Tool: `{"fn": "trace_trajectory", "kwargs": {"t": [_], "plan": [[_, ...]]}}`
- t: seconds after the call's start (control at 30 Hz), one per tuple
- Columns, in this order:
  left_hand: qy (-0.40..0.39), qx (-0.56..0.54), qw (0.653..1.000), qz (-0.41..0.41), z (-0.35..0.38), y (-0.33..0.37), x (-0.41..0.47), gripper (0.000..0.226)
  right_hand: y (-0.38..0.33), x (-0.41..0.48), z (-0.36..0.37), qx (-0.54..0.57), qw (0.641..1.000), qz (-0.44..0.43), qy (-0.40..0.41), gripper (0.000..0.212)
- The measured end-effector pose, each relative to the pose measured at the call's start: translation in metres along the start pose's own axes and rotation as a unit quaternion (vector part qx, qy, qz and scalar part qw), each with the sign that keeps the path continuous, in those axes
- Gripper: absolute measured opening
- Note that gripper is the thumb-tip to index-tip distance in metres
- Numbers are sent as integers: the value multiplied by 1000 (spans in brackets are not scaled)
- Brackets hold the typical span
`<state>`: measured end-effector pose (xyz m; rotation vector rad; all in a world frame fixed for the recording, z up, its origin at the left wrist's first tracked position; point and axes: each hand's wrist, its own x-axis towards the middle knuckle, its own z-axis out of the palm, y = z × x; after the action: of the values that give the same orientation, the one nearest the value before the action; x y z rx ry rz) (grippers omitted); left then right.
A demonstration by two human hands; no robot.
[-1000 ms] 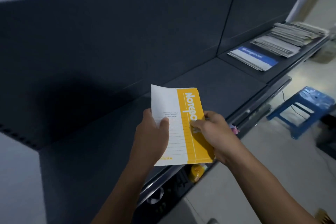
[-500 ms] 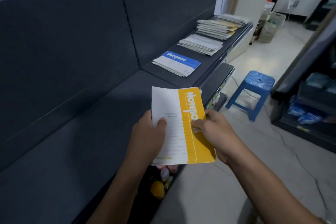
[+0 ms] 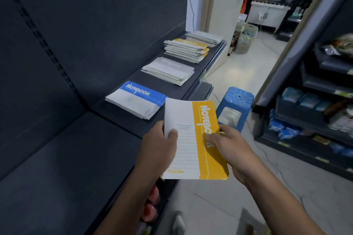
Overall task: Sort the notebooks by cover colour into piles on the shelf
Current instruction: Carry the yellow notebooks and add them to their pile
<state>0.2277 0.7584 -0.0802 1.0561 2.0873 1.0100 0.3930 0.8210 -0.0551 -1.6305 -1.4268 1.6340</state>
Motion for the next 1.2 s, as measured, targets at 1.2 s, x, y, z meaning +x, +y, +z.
{"fn": "trace_trajectory", "kwargs": {"t": [1.2], "plan": [[37,39,998,-20,223,232,396,15,-164,455,-234,-10,999,-30,-38,22]]}}
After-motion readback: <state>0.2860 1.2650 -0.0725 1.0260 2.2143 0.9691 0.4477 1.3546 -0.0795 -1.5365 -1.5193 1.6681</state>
